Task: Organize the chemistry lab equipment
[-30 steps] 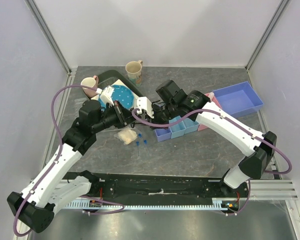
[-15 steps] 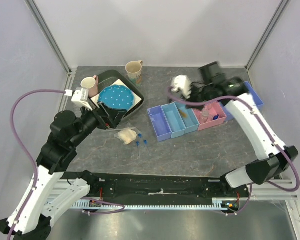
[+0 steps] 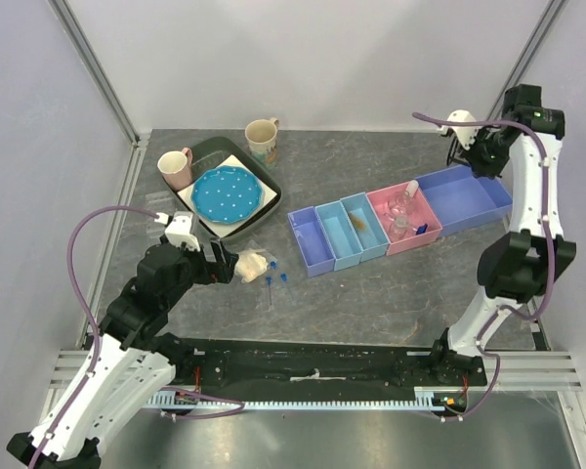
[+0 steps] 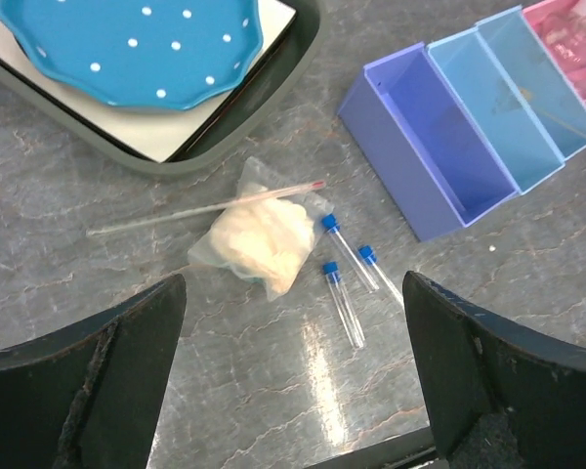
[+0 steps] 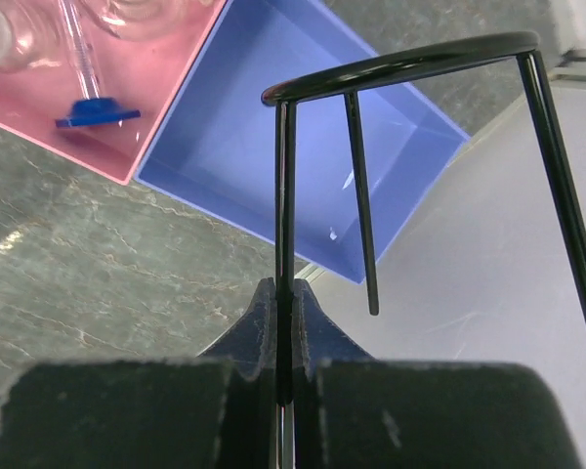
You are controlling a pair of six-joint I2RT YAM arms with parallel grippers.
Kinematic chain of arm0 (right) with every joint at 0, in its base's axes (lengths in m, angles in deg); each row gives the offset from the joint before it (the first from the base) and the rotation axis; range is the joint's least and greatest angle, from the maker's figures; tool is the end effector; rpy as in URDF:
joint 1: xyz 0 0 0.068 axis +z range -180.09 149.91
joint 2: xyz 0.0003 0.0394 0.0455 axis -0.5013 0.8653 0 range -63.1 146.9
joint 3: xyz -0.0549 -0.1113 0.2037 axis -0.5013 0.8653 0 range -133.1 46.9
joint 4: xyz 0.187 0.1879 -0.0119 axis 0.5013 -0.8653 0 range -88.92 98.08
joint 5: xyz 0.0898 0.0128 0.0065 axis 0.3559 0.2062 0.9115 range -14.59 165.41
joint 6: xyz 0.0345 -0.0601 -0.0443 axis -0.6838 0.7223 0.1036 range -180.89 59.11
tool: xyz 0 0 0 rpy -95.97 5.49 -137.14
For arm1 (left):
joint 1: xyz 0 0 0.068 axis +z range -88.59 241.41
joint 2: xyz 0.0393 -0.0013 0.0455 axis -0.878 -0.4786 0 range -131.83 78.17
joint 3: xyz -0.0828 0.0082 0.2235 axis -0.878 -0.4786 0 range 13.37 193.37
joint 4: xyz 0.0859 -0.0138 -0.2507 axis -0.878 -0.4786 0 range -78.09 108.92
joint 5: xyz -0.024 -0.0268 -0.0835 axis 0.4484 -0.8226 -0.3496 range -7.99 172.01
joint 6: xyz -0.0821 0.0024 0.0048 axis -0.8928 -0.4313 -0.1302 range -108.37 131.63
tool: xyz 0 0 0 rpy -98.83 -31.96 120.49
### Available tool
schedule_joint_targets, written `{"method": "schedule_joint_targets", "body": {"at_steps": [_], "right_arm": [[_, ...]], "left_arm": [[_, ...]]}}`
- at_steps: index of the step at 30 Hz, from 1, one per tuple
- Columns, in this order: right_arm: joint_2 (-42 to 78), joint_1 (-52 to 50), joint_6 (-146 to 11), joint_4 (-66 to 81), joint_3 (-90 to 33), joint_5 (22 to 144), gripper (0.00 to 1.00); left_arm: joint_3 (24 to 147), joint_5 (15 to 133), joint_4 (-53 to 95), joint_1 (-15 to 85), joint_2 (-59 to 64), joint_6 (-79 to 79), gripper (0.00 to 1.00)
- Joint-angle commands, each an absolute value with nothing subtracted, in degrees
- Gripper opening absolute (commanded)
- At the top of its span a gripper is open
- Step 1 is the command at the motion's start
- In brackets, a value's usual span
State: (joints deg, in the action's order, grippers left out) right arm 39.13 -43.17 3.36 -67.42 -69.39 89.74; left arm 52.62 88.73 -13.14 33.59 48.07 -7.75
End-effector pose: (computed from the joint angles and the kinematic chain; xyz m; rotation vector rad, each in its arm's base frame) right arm 0.3587 -0.0652 0.3295 -1.1958 2.3055 -0.1580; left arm 0.1743 -0.0824 0.2703 0.0693 1.9907 -0.4211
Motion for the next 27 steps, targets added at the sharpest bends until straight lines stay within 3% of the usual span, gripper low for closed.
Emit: {"method": "schedule_joint_targets", "body": {"at_steps": [1,7,27], "right_arm": [[44.9,-42.7,9.6,-74.1,-73.1,87.2,0.04],[52.7,-42.7,8.6,-74.1,-76.1,84.6,0.04],[62.0,-42.7,7.1,-73.8,-73.3,82.1,0.13]], "left_arm": [[51.4,91.0,-10.4,33.7,50.7,-5.0,0.98],[51.0,91.8,-9.7,33.7,50.6,-3.9,0.98],[50.9,91.2,-9.6,33.7,50.1,-3.8,0.98]]}}
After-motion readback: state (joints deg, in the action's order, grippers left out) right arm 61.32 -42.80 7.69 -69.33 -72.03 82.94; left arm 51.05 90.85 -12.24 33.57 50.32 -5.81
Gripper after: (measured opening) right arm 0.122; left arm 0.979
